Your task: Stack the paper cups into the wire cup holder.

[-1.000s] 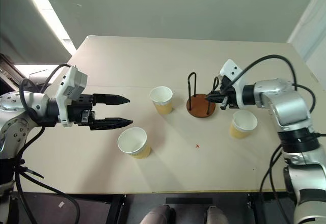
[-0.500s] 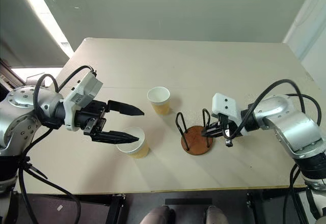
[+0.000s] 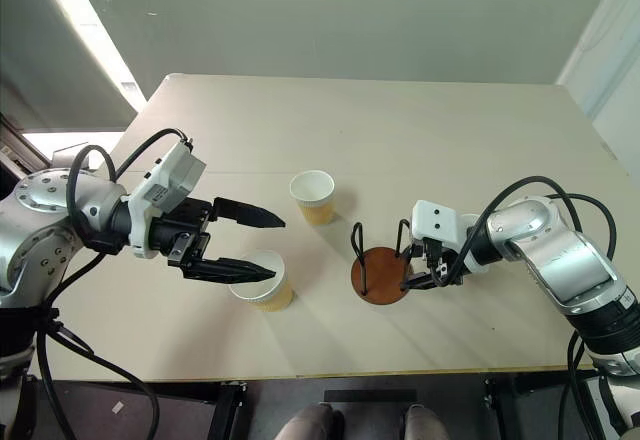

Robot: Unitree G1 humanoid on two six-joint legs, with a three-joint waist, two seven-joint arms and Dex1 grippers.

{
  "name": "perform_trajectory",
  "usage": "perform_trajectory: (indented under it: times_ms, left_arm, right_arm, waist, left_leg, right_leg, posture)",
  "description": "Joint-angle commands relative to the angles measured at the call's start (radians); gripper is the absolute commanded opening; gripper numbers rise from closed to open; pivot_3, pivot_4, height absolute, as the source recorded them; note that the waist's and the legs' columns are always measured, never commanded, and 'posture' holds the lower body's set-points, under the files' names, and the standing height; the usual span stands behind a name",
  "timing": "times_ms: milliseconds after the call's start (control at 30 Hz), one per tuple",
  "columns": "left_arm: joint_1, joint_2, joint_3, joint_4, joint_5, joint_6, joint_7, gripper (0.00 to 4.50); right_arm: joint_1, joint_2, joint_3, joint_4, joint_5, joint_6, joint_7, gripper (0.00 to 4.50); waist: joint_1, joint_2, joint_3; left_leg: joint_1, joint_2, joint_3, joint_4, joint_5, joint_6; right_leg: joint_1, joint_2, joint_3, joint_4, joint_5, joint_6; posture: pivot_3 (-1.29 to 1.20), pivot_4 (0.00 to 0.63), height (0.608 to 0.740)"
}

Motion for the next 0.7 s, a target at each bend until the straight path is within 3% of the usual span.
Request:
perform_trajectory:
  times_ms: [33, 67, 467, 700]
  left_arm:
    - [-0.026, -0.003, 0.012, -0.019, -0.012, 0.0, 0.007, 4.29]
    - [-0.027, -0.005, 0.014, -0.018, -0.01, -0.001, 0.012, 4.29]
    - [-0.031, 0.023, 0.043, -0.039, 0.005, -0.027, 0.032, 4.29]
    - [0.194, 0.231, 0.025, -0.119, 0.213, -0.269, -0.092, 4.29]
  right_arm:
    - [0.006, -0.022, -0.055, -0.036, 0.011, -0.001, -0.005, 4.01]
    - [0.011, -0.037, -0.076, -0.049, 0.022, 0.008, -0.001, 4.37]
    - [-0.014, -0.165, -0.308, -0.106, 0.218, 0.159, 0.028, 4.37]
    - [-0.072, -0.181, -0.381, -0.108, 0.379, 0.218, 0.079, 4.37]
  waist:
    - [0.0, 0.0, 0.0]
    - [0.001, 0.0, 0.0]
    - [0.001, 0.0, 0.0]
    - [-0.007, 0.0, 0.0]
  left_leg:
    - [0.0, 0.0, 0.0, 0.0, 0.0, 0.0]
    - [0.0, 0.0, 0.0, 0.0, 0.0, 0.0]
    - [0.0, 0.0, 0.0, 0.0, 0.0, 0.0]
    - [0.001, 0.0, 0.001, -0.006, 0.0, 0.0]
  right_leg:
    - [0.0, 0.0, 0.0, 0.0, 0.0, 0.0]
    - [0.0, 0.0, 0.0, 0.0, 0.0, 0.0]
    - [0.0, 0.0, 0.0, 0.0, 0.0, 0.0]
    - [-0.001, 0.001, 0.002, -0.003, -0.001, -0.001]
  posture:
    - [0.0, 0.15, 0.74]
    - [0.0, 0.15, 0.74]
    - [0.0, 0.15, 0.74]
    - [0.0, 0.15, 0.74]
